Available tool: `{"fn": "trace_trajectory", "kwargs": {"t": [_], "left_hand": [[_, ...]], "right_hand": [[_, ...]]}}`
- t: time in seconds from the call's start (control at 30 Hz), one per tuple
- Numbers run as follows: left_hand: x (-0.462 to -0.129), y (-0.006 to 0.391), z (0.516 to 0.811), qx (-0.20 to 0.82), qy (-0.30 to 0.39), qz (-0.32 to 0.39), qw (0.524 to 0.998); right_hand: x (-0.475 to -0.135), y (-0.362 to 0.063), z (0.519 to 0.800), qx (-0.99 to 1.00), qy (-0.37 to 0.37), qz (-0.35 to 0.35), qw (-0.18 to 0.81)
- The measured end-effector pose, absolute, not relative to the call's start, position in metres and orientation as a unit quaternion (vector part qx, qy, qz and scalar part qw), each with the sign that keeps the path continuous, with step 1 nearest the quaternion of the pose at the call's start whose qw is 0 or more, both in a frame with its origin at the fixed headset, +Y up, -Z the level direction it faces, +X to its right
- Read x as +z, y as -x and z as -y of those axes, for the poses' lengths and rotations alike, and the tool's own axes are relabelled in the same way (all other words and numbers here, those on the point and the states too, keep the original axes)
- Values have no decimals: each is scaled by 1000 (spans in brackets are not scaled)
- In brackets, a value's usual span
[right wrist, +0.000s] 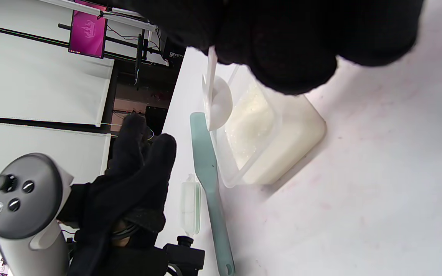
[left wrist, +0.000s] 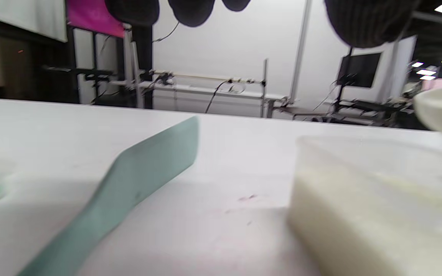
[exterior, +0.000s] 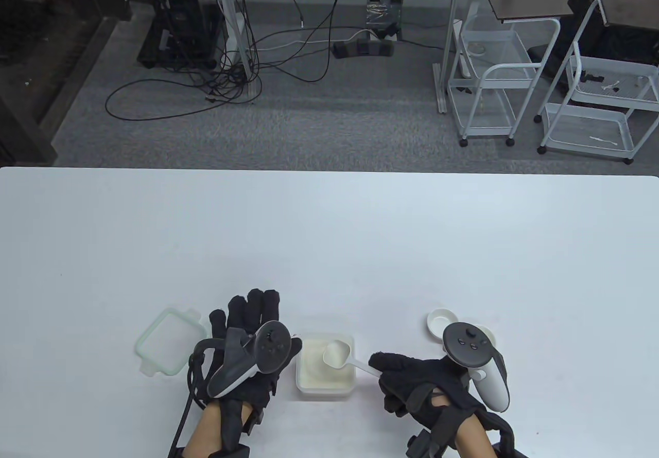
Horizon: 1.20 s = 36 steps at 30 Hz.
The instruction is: Scoop white sugar with coffee spoon and level it off using dessert spatula
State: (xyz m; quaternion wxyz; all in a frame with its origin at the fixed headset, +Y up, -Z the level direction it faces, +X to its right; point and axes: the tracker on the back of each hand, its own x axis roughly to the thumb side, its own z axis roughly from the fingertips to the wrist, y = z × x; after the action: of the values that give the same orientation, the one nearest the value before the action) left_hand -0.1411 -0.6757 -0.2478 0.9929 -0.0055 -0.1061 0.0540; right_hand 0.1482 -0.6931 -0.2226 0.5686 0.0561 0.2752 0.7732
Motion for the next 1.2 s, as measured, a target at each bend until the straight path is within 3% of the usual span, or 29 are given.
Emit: {"fn": "trace_trajectory", "kwargs": {"t": [0.1, 0.33, 0.6, 0.77, 1.2], "left_hand": [[-244, 132, 676, 58, 7, 151, 987], [-244, 127, 683, 57, 35, 165, 984], [-245, 127, 684, 50, 49, 160, 985], [-245, 127, 685, 43, 59, 156, 985], [-245, 126, 688, 35, 73, 152, 985]], "right_hand": [[-223, -157, 688, 769, -51, -260, 582], [-221, -212, 668, 747, -14, -187, 638], [-196, -302, 653, 743, 93, -85, 657], [-181, -335, 655, 739, 142, -64, 656], [-182, -338, 668, 785, 205, -90, 577]]}}
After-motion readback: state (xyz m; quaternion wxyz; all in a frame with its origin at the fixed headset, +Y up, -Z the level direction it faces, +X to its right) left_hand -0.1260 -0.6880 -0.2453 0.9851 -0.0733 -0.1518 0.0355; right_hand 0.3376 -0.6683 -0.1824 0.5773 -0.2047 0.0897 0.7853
